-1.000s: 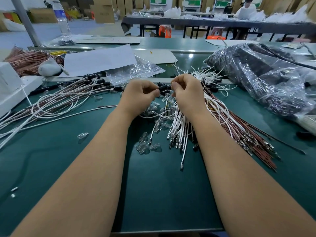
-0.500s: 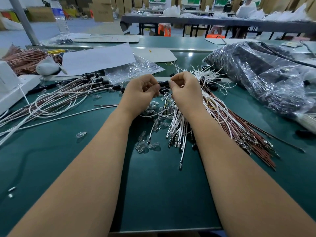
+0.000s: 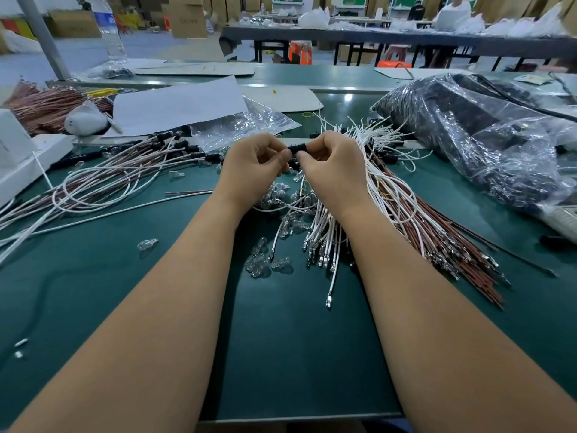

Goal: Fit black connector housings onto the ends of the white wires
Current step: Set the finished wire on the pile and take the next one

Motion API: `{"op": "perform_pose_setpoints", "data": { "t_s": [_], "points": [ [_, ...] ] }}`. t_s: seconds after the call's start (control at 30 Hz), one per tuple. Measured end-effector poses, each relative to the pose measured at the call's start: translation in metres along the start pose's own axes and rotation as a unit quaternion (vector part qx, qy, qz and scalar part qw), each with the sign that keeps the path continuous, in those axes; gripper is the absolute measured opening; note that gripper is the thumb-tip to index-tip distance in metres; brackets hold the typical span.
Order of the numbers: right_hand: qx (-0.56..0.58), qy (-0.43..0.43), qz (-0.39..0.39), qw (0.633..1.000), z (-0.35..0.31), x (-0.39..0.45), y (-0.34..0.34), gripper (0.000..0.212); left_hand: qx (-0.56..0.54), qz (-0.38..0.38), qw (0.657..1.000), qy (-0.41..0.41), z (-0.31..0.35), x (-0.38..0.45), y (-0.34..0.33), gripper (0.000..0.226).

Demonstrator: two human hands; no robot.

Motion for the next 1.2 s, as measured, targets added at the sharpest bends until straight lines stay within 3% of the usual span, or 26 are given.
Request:
{"op": "perform_pose_setpoints", "data": {
  "t_s": [0.23,0.37,0.73,0.83,1.0,1.07,1.2],
  "points": [
    [0.015,0.030,0.021,0.999,-0.003,0.001,0.004,0.016,0.035,-0.001,0.999,-0.008,0.003,0.001,0.001,0.008],
    [0.015,0.035,0.026,0.999,-0.003,0.001,0.005,0.019,0.000,-0.015,1.000,0.003,0.006,0.000,-0.001,0.004],
    [-0.016,0.008,0.013,1.000,0.000,0.001,0.002,0.009,-0.021,-0.055,0.997,0.057,-0.003,0.001,-0.002,0.014],
    [-0.057,0.015,-0.033,0.998,-0.001,0.000,-0.005,0.004,-0.035,0.001,0.997,0.073,-0.009,0.001,0.005,0.009],
    [-0.191,0.106,-0.236,0.947,-0.015,-0.021,-0.041,0.035,0.044,0.052,0.996,0.056,-0.017,0.006,0.014,0.012],
    [-0.227,0.116,-0.250,0.934,-0.016,-0.023,-0.043,0.033,0.053,0.055,0.996,0.049,-0.017,0.006,0.014,0.011],
    [-0.214,0.111,-0.232,0.942,-0.016,-0.023,-0.038,0.026,0.062,0.048,0.996,0.048,-0.018,0.006,0.011,0.008]
  ]
}}
Point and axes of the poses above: each hand's wrist, its own x-axis towards the middle knuckle, its own y-axis out of the back of the hand, z = x × y, the point moved 8 cm from there along x, towards the middle knuckle, and after that the axes turned 6 degrees about z, right-handed, at the moved point
